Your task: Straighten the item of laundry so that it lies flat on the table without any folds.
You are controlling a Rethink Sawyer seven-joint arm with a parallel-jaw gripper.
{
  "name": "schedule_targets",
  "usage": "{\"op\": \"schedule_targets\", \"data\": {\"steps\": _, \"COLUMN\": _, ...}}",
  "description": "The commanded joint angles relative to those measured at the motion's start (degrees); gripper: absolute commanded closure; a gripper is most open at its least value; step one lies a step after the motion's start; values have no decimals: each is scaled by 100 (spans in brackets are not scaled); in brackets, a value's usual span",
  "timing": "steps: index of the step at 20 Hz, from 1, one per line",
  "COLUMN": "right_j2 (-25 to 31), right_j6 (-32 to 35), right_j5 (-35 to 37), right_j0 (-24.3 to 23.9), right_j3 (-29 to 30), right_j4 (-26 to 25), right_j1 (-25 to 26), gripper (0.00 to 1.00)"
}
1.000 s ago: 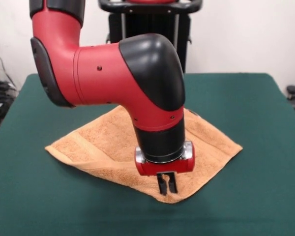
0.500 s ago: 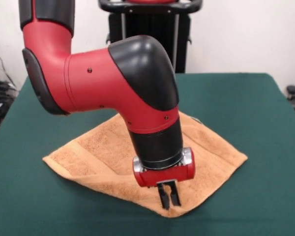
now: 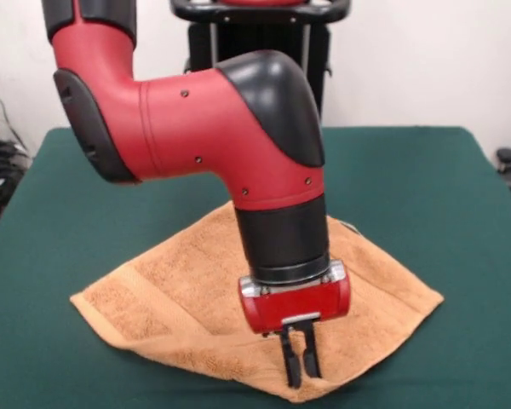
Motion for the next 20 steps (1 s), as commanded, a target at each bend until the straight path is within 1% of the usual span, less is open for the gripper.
{"op": "schedule_targets", "data": {"steps": 1, "right_j2": 628, "right_j6": -380, "right_j5": -711, "right_j0": 79, "right_j3": 792, "right_j4": -482, "right_j1": -297, "gripper": 100}}
{"op": "schedule_targets", "data": {"steps": 3, "right_j2": 568, "right_j6": -260, "right_j5": -706, "right_j0": 97, "right_j3": 828, "right_j4": -507, "right_j1": -308, "gripper": 100}}
{"op": "schedule_targets", "data": {"steps": 7, "right_j2": 671, "right_j6": -342, "right_j5": -474, "right_j0": 3, "right_j3": 853, "right_j4": -454, "right_j1": -186, "gripper": 100}}
{"op": "schedule_targets", "data": {"steps": 8, "right_j2": 545, "right_j6": -247, "right_j5": -227, "right_j0": 60, "right_j3": 855, "right_j4": -347, "right_j1": -202, "gripper": 100}}
{"op": "schedule_targets", "data": {"steps": 10, "right_j2": 384, "right_j6": -131, "right_j5": 47, "right_j0": 108, "right_j3": 903, "right_j4": -225, "right_j1": -197, "gripper": 100}}
{"op": "schedule_targets", "data": {"steps": 13, "right_j2": 352, "right_j6": -113, "right_j5": 102, "right_j0": 103, "right_j3": 887, "right_j4": -195, "right_j1": -104, "gripper": 100}}
{"op": "schedule_targets", "data": {"steps": 20, "right_j2": 212, "right_j6": 19, "right_j5": 146, "right_j0": 170, "right_j3": 905, "right_j4": -175, "right_j1": -114, "gripper": 100}}
